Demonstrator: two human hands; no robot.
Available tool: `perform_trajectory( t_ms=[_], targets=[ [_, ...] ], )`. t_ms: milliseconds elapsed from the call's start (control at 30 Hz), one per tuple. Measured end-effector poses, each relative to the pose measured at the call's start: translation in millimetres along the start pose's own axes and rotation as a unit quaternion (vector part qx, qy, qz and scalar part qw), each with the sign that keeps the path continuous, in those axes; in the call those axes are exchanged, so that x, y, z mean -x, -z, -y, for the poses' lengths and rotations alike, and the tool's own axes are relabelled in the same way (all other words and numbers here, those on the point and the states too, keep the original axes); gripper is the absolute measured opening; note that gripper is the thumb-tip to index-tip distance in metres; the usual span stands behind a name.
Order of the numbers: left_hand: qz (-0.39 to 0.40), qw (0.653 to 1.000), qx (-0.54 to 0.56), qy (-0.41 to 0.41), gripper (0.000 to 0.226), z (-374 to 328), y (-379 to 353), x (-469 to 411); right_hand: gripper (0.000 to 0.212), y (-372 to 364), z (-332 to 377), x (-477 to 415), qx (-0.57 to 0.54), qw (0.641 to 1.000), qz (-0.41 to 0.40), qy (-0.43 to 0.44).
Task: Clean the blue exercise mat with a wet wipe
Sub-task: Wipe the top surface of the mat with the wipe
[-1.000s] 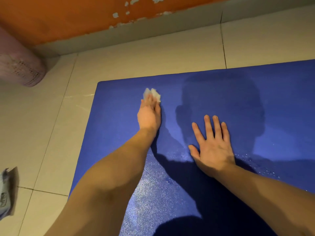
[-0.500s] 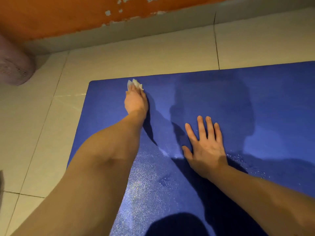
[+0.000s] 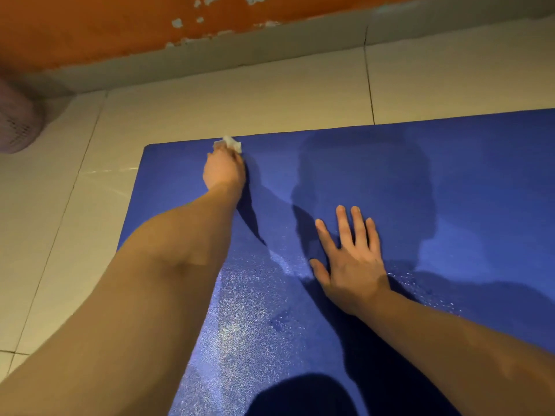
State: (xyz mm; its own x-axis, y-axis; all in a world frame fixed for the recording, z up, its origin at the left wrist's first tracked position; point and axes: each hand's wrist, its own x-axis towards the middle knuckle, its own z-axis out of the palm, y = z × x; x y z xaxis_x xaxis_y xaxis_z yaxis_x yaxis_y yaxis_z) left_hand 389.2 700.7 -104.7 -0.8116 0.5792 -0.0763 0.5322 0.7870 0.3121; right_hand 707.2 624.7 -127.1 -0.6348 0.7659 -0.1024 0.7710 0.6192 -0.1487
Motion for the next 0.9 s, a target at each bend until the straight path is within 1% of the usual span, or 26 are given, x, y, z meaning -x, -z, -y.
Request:
perform_trajectory(
  t_ms=[33, 67, 133, 200, 267, 367, 500, 567, 633, 700, 800, 833, 900],
  targets=[
    [0.005, 1.000, 0.002, 0.010, 0.037, -9.2, -1.4, 1.5, 0.073, 0.0, -0.2, 0.0, -0.002, 1.000, 0.004, 0.000],
    [0.011, 1.000, 0.000, -0.003, 0.036, -20.0, -3.9, 4.9, 0.073, -0.1, -0.8, -0.4, -0.003, 1.000, 0.007, -0.001],
    [0.025, 0.995, -0.018, -0.090, 0.034, -43.4, -12.4, 17.9, 0.073, 0.3, -1.7, -1.3, -0.004, 1.000, 0.011, -0.002],
    [0.049, 0.982, -0.030, -0.178, 0.036, -62.4, -23.0, 33.0, 0.074, 0.1, -1.4, -2.0, 0.002, 1.000, 0.014, -0.005],
    [0.069, 0.975, -0.040, -0.208, 0.043, -72.7, -32.2, 40.2, 0.074, 0.0, -0.3, -1.6, 0.009, 1.000, 0.015, -0.006],
    [0.069, 0.979, -0.038, -0.189, 0.044, -65.4, -28.2, 34.8, 0.074, -0.2, -0.6, -1.6, 0.009, 1.000, 0.011, -0.004],
    [0.007, 0.997, -0.007, -0.076, 0.034, -24.8, -11.1, 5.3, 0.073, 0.2, -2.4, -0.5, -0.001, 1.000, 0.008, 0.003],
    [0.006, 0.999, -0.005, -0.039, 0.033, -19.1, -9.3, -3.1, 0.073, 1.2, -3.6, -0.6, -0.007, 1.000, 0.014, 0.002],
    [0.017, 0.999, 0.008, -0.028, 0.036, -31.2, -11.8, 0.7, 0.073, 1.5, -2.7, -1.3, -0.013, 1.000, 0.020, 0.005],
    [0.028, 0.996, 0.008, -0.085, 0.037, -55.4, -18.3, 19.0, 0.073, 2.8, -2.9, -1.3, -0.014, 1.000, 0.027, 0.003],
    [0.082, 0.974, 0.000, -0.210, 0.046, -82.1, -29.4, 57.8, 0.074, 3.3, -1.8, -2.0, -0.007, 0.999, 0.030, -0.006],
    [0.096, 0.966, 0.000, -0.239, 0.048, -83.4, -29.7, 67.2, 0.074, 3.3, -1.1, -2.4, -0.008, 1.000, 0.028, -0.008],
    [0.098, 0.955, -0.007, -0.280, 0.047, -75.6, -24.7, 72.5, 0.075, 3.1, -0.5, -2.7, -0.015, 1.000, 0.021, -0.008]
  ],
)
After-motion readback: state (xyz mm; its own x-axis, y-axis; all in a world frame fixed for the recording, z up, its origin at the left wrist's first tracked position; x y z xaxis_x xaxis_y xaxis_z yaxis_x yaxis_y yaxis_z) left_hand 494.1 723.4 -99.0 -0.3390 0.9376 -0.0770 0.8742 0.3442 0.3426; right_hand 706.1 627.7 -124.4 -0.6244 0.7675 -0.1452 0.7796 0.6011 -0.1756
